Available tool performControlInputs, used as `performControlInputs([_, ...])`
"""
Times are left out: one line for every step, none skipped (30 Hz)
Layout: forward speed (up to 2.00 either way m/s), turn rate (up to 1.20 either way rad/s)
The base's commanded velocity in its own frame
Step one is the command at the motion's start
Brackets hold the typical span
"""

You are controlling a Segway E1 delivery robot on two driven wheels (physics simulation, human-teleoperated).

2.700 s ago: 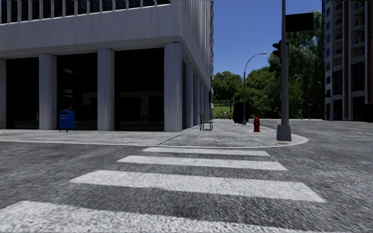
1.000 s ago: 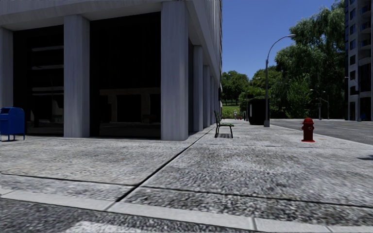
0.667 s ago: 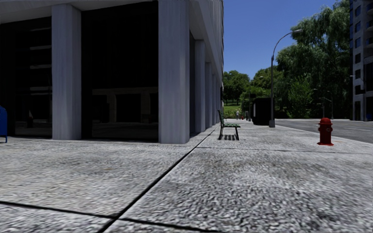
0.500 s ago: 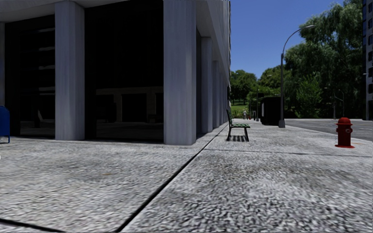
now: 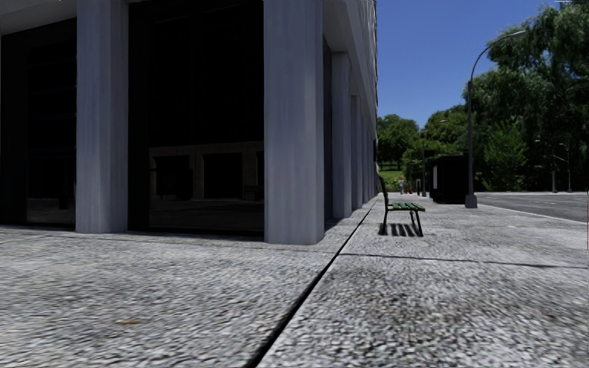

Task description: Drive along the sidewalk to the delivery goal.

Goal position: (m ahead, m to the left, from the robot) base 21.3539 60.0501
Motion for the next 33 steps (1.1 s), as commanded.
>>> performControlInputs([1.57, 0.48])
performControlInputs([1.57, 0.5])
performControlInputs([1.57, 0.5])
performControlInputs([1.57, 0.51])
performControlInputs([1.57, 0.52])
performControlInputs([1.57, 0.52])
performControlInputs([1.57, 0.56])
performControlInputs([1.57, 0.57])
performControlInputs([1.57, 0.58])
performControlInputs([1.57, 0.58])
performControlInputs([1.57, 0.58])
performControlInputs([1.57, 0.58])
performControlInputs([1.57, 0.58])
performControlInputs([1.57, 0.58])
performControlInputs([1.57, 0.58])
performControlInputs([1.57, 0.58])
performControlInputs([1.57, 0.58])
performControlInputs([1.57, 0.58])
performControlInputs([1.57, 0.58])
performControlInputs([1.57, 0.58])
performControlInputs([1.57, 0.6])
performControlInputs([1.57, 0.6])
performControlInputs([1.57, 0.63])
performControlInputs([1.57, 0.65])
performControlInputs([1.57, 0.65])
performControlInputs([1.57, 0.65])
performControlInputs([1.57, 0.66])
performControlInputs([1.57, 0.66])
performControlInputs([1.57, 0.66])
performControlInputs([1.57, 0.66])
performControlInputs([1.57, 0.66])
performControlInputs([1.57, 0.66])
performControlInputs([1.57, 0.66])
